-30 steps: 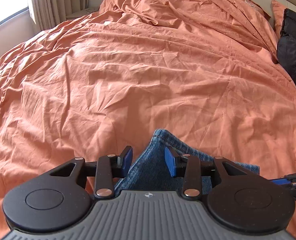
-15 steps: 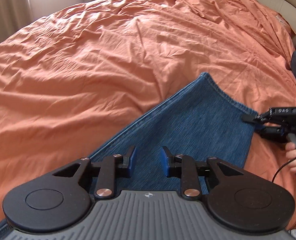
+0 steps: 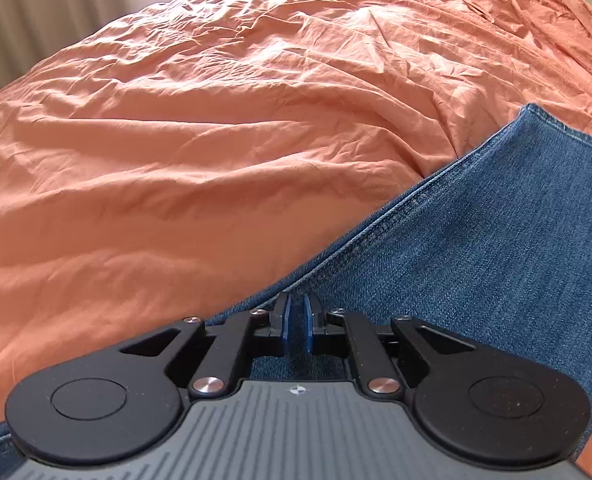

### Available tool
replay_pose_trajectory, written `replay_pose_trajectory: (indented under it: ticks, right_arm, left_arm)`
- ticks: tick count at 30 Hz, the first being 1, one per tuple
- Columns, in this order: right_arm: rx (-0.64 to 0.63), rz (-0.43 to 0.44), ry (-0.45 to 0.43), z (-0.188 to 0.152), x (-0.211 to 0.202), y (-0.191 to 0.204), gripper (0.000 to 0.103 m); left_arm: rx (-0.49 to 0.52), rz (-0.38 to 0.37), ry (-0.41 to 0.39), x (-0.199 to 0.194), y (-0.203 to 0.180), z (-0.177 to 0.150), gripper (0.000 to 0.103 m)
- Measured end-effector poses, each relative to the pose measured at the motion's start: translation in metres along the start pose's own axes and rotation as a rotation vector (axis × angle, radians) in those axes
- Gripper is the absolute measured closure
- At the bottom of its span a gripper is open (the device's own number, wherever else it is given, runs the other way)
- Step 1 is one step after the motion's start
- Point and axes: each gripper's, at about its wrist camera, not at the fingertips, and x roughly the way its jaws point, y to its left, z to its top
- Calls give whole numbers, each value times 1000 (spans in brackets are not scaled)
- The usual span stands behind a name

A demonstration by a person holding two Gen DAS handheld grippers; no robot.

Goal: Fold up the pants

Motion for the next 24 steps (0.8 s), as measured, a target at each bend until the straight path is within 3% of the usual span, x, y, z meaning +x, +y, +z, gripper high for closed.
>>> replay_pose_trajectory:
  ticks: [4, 7, 13, 20, 24]
  right_arm:
    - [-23, -23, 3, 4, 0, 12, 99]
    - [-64, -32, 2, 6, -4, 26, 99]
    - [-136, -29, -18, 6, -17, 61, 99]
    - [-301, -3, -46, -10, -42, 140, 99]
    - [-404, 30, -56, -31, -55, 197, 99]
  left_arm:
    - [-10, 22, -7, 0, -6, -1, 94]
    - [17, -6, 11, -16, -16, -9, 94]
    - [35, -76, 37, -55, -51, -58, 94]
    - [-73, -189, 23, -102, -78, -119, 94]
    - [-91, -194, -20, -137, -75, -145, 93]
